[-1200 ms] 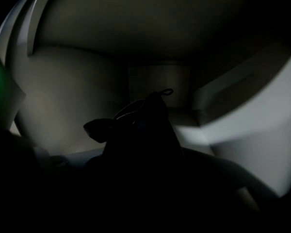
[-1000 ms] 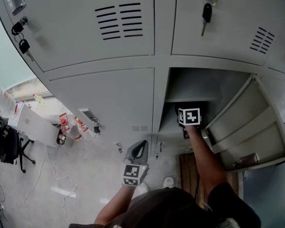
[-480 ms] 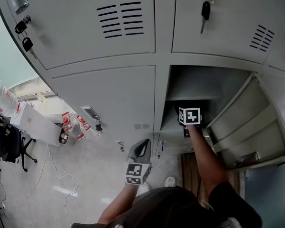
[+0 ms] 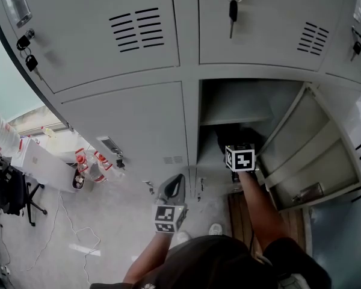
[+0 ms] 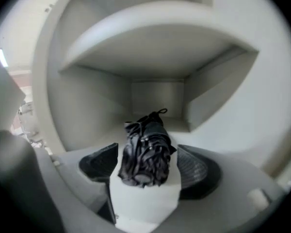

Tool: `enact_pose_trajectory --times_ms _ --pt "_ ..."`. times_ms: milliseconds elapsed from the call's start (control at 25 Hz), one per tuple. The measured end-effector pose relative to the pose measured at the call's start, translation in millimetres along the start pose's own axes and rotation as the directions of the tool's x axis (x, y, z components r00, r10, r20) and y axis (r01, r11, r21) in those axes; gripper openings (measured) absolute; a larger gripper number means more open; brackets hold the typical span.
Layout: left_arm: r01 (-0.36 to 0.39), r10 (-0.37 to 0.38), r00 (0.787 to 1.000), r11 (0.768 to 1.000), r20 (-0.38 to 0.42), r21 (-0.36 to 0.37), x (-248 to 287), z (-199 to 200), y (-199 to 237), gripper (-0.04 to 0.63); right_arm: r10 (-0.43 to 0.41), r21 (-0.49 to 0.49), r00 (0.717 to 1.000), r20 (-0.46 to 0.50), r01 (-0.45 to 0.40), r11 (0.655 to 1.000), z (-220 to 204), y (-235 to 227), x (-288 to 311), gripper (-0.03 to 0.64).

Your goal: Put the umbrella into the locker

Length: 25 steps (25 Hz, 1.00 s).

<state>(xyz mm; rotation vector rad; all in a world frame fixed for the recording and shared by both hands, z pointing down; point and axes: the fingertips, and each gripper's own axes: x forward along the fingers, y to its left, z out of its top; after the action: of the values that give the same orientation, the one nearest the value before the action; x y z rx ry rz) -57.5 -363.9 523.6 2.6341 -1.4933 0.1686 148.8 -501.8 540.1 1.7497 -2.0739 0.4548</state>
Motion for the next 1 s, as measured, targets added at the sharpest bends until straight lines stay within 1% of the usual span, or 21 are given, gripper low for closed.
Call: enact_pose_trajectory --times_ms 80,200,360,440,520,640,760,840,920,1000 --pt "0.012 -0.012 1.000 1.000 0.001 0.006 1.7 1.8 -3.7 0.005 0.019 -0.006 0.999 0.028 -0.018 1.000 1.9 6.0 -17.0 0.368" --pt "0.028 -0.028 1.000 1.000 0.010 0.011 5.0 6.8 -9.0 0.005 0.077 -0.025 0.994 0.077 -0.075 0.997 6.6 21.0 -41.4 0.368" --pt "0.044 -0.045 0.999 0.999 0.022 0.022 8.3 13.7 -15.4 0.005 0.117 -0.054 0.987 0.112 -0.111 0.992 0.7 37.4 -74.0 0.368" --pt "0.052 -0.053 0.998 0.998 0.022 0.024 9.8 15.2 -19.1 0.005 0.120 -0.065 0.985 0.126 -0.113 0.992 -6.1 41.4 -87.0 0.368" --pt "0.066 -0.066 0.998 0.998 0.014 0.020 11.5 16.0 -23.9 0.005 0.101 -0.068 0.985 0.141 -0.092 0.993 -12.3 39.8 -99.7 0.360" --pt "0.069 -0.069 0.997 0.998 0.017 0.012 12.7 19.7 -24.6 0.005 0.083 -0.053 0.983 0.163 -0.076 0.996 -16.8 39.3 -117.9 0.297" --pt "0.060 -0.060 0.998 0.998 0.011 0.007 13.7 23.1 -21.6 0.005 0.059 -0.042 0.978 0.199 -0.051 0.998 -17.1 37.6 -133.0 0.211" --pt "0.062 -0.062 0.998 0.998 0.013 0.016 14.5 25.3 -22.3 0.005 0.032 -0.034 0.968 0.248 -0.025 0.999 -14.6 32.6 -141.8 0.166" --pt "0.062 -0.063 0.998 0.998 0.012 0.018 14.1 25.9 -24.1 0.005 0.005 -0.020 0.955 0.296 0.001 1.000 -12.8 25.5 -149.2 0.096" --pt "0.068 -0.069 0.998 0.997 0.011 0.021 12.8 26.7 -27.2 0.005 -0.005 -0.009 0.946 0.324 0.009 1.000 -12.3 21.5 -155.0 0.035"
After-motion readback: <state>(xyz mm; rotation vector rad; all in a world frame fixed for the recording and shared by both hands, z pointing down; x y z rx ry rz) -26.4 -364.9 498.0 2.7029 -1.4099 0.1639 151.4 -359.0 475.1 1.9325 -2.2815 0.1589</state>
